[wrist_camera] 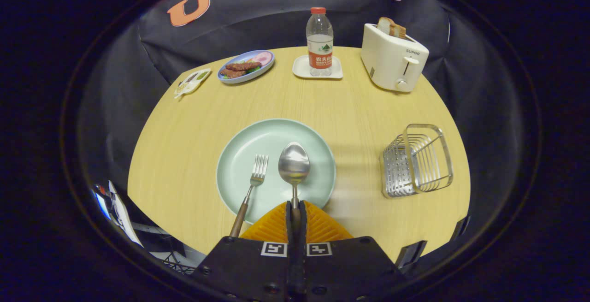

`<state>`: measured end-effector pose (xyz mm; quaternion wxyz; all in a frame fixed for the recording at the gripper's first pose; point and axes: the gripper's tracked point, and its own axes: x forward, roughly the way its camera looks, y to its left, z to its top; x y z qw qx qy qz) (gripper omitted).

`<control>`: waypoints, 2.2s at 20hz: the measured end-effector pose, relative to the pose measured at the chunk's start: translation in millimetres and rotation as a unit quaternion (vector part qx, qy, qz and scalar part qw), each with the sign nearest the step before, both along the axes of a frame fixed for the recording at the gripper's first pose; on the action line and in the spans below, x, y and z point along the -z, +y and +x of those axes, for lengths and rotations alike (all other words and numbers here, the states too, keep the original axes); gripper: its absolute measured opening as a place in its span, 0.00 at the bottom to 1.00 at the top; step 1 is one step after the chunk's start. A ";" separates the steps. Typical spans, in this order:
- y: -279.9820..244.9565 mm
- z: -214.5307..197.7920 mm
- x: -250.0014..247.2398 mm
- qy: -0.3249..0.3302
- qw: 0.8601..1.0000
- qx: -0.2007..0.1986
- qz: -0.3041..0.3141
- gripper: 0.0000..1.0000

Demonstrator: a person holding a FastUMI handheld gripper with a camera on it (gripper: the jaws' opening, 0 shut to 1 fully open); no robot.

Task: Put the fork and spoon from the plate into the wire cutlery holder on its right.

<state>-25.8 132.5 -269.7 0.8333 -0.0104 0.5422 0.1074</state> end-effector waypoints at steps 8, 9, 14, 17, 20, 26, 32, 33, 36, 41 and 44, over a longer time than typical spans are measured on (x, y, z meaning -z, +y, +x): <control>-99.2 23.1 -86.8 0.024 0.999 0.034 -0.030 0.01; -110.5 24.0 -89.0 0.037 0.998 0.041 -0.032 0.01; -148.2 9.9 -78.6 0.124 0.990 0.043 -0.045 0.00; -155.2 7.8 -68.9 0.159 0.985 0.043 -0.042 0.01; -161.5 12.5 -55.7 0.187 0.980 0.058 -0.044 0.01; -157.5 24.6 -40.3 0.210 0.974 0.080 -0.013 0.10; -152.3 46.1 -51.6 0.149 0.984 0.099 0.009 0.54; -151.3 49.3 -55.9 0.130 0.987 0.097 0.008 0.61; -142.7 55.8 -72.1 0.062 0.995 0.078 0.004 0.83; -97.8 49.7 -94.5 -0.066 0.996 0.055 0.020 0.96; -51.8 33.2 -94.0 -0.122 0.991 0.036 0.034 0.95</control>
